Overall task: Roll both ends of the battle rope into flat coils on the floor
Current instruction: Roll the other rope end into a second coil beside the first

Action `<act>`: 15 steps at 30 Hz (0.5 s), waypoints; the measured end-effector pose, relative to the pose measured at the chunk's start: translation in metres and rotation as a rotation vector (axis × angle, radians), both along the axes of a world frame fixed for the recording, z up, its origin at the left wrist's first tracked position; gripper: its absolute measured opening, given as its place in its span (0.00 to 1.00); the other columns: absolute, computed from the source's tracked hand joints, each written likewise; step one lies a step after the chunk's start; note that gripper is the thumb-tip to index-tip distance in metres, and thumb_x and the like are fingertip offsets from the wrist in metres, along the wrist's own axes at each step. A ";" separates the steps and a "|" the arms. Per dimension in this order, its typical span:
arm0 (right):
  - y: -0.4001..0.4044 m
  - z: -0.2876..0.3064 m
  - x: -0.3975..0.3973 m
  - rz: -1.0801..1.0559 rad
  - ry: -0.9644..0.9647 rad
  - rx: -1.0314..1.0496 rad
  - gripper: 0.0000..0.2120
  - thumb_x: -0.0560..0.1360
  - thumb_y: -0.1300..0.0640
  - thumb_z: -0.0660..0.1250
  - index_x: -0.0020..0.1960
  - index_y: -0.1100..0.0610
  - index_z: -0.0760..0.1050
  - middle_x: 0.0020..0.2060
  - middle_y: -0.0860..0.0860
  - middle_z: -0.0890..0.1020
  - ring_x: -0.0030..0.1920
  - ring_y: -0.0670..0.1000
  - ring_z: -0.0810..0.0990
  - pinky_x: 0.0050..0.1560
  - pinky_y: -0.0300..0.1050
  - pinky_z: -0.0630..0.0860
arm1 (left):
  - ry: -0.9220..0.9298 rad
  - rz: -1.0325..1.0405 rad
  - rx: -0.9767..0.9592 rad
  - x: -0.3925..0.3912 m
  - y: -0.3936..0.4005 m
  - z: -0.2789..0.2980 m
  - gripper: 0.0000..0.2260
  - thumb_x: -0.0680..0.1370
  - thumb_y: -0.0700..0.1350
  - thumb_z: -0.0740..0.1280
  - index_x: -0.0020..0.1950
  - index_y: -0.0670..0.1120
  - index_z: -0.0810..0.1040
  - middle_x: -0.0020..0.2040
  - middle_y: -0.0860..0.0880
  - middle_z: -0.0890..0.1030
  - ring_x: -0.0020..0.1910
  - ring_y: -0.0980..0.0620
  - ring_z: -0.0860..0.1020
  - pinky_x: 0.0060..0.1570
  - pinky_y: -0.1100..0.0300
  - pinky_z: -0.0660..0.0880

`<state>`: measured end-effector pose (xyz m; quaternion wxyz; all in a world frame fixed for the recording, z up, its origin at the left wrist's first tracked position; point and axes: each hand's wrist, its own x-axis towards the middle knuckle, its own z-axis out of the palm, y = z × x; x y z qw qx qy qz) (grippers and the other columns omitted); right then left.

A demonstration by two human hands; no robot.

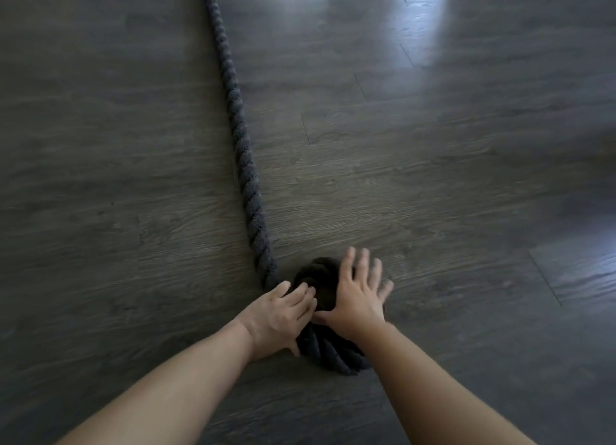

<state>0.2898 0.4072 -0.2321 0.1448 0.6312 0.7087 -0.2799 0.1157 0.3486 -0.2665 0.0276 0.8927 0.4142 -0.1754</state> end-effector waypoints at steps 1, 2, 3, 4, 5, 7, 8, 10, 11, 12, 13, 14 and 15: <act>-0.007 0.000 0.003 -0.248 -0.022 -0.038 0.68 0.65 0.32 0.74 0.77 0.55 0.26 0.77 0.59 0.30 0.76 0.66 0.33 0.72 0.71 0.43 | -0.001 0.023 0.004 0.003 0.000 0.000 0.42 0.67 0.75 0.68 0.64 0.41 0.81 0.63 0.42 0.81 0.64 0.44 0.76 0.58 0.49 0.74; -0.014 0.002 0.004 -0.509 -0.023 -0.106 0.69 0.63 0.30 0.74 0.77 0.56 0.26 0.77 0.61 0.32 0.77 0.68 0.37 0.72 0.71 0.47 | -0.001 0.047 0.016 0.006 -0.001 0.001 0.42 0.67 0.75 0.68 0.63 0.41 0.82 0.62 0.42 0.81 0.63 0.44 0.76 0.56 0.49 0.75; -0.018 0.001 0.003 -0.741 0.005 -0.175 0.68 0.64 0.30 0.73 0.78 0.57 0.27 0.78 0.63 0.35 0.77 0.69 0.42 0.73 0.69 0.50 | 0.000 0.071 0.025 0.009 -0.001 0.001 0.42 0.65 0.75 0.69 0.62 0.41 0.82 0.61 0.42 0.82 0.61 0.44 0.78 0.55 0.50 0.75; -0.020 0.001 0.000 -0.906 0.041 -0.220 0.66 0.66 0.30 0.72 0.78 0.58 0.29 0.78 0.65 0.39 0.77 0.70 0.47 0.73 0.67 0.52 | 0.017 0.099 0.020 0.012 -0.001 0.004 0.43 0.63 0.76 0.69 0.60 0.41 0.84 0.59 0.42 0.83 0.60 0.45 0.79 0.54 0.50 0.76; -0.018 0.001 -0.004 -1.007 0.073 -0.237 0.63 0.69 0.31 0.71 0.79 0.59 0.30 0.78 0.66 0.41 0.77 0.69 0.50 0.74 0.65 0.53 | 0.032 0.124 0.015 0.016 -0.001 0.007 0.43 0.62 0.77 0.70 0.59 0.42 0.85 0.58 0.42 0.83 0.58 0.45 0.80 0.53 0.50 0.75; -0.006 0.003 -0.010 -1.089 0.112 -0.255 0.62 0.71 0.34 0.71 0.78 0.63 0.31 0.78 0.67 0.43 0.77 0.67 0.51 0.75 0.61 0.52 | 0.055 0.163 0.020 0.020 0.000 0.009 0.43 0.60 0.77 0.70 0.56 0.42 0.85 0.56 0.42 0.84 0.55 0.45 0.80 0.53 0.48 0.70; 0.000 0.003 -0.013 -1.102 0.115 -0.266 0.61 0.71 0.36 0.72 0.78 0.65 0.32 0.78 0.66 0.42 0.78 0.66 0.50 0.75 0.60 0.51 | 0.068 0.176 0.034 0.021 0.000 0.008 0.43 0.60 0.77 0.70 0.55 0.41 0.86 0.55 0.42 0.84 0.54 0.44 0.80 0.53 0.48 0.68; 0.008 0.002 -0.015 -1.073 0.068 -0.279 0.60 0.71 0.38 0.73 0.78 0.66 0.34 0.78 0.67 0.42 0.78 0.66 0.48 0.77 0.59 0.51 | 0.120 0.198 0.062 0.023 0.000 0.006 0.44 0.59 0.77 0.71 0.54 0.40 0.85 0.54 0.41 0.83 0.54 0.43 0.81 0.53 0.46 0.66; 0.008 0.001 -0.015 -1.007 0.021 -0.278 0.59 0.71 0.38 0.73 0.78 0.66 0.36 0.77 0.68 0.44 0.78 0.66 0.48 0.77 0.59 0.50 | 0.125 0.212 0.063 0.025 -0.001 0.006 0.44 0.58 0.77 0.72 0.54 0.40 0.85 0.54 0.41 0.83 0.53 0.43 0.81 0.54 0.46 0.66; 0.007 -0.001 -0.014 -0.929 -0.026 -0.259 0.59 0.71 0.37 0.72 0.77 0.67 0.38 0.77 0.69 0.48 0.78 0.66 0.49 0.77 0.59 0.51 | 0.113 0.218 0.055 0.027 0.000 0.009 0.44 0.58 0.77 0.72 0.55 0.40 0.85 0.54 0.41 0.83 0.53 0.43 0.81 0.55 0.46 0.66; 0.006 -0.005 -0.012 -0.850 -0.068 -0.229 0.58 0.71 0.35 0.71 0.77 0.68 0.41 0.76 0.69 0.53 0.77 0.65 0.52 0.77 0.58 0.51 | 0.104 0.227 0.047 0.028 0.001 0.013 0.45 0.59 0.77 0.71 0.57 0.40 0.84 0.56 0.41 0.83 0.55 0.44 0.80 0.56 0.46 0.68; 0.005 -0.007 -0.009 -0.781 -0.104 -0.203 0.57 0.70 0.33 0.70 0.76 0.69 0.43 0.75 0.69 0.57 0.76 0.65 0.55 0.76 0.58 0.51 | 0.102 0.227 0.029 0.028 0.002 0.014 0.44 0.62 0.76 0.69 0.61 0.41 0.82 0.59 0.42 0.82 0.57 0.44 0.79 0.59 0.46 0.69; 0.005 -0.008 -0.007 -0.731 -0.132 -0.191 0.57 0.70 0.32 0.70 0.76 0.69 0.45 0.74 0.68 0.60 0.76 0.64 0.57 0.76 0.58 0.51 | 0.094 0.222 0.000 0.029 0.004 0.017 0.43 0.66 0.75 0.68 0.65 0.41 0.79 0.63 0.42 0.79 0.61 0.44 0.77 0.62 0.46 0.69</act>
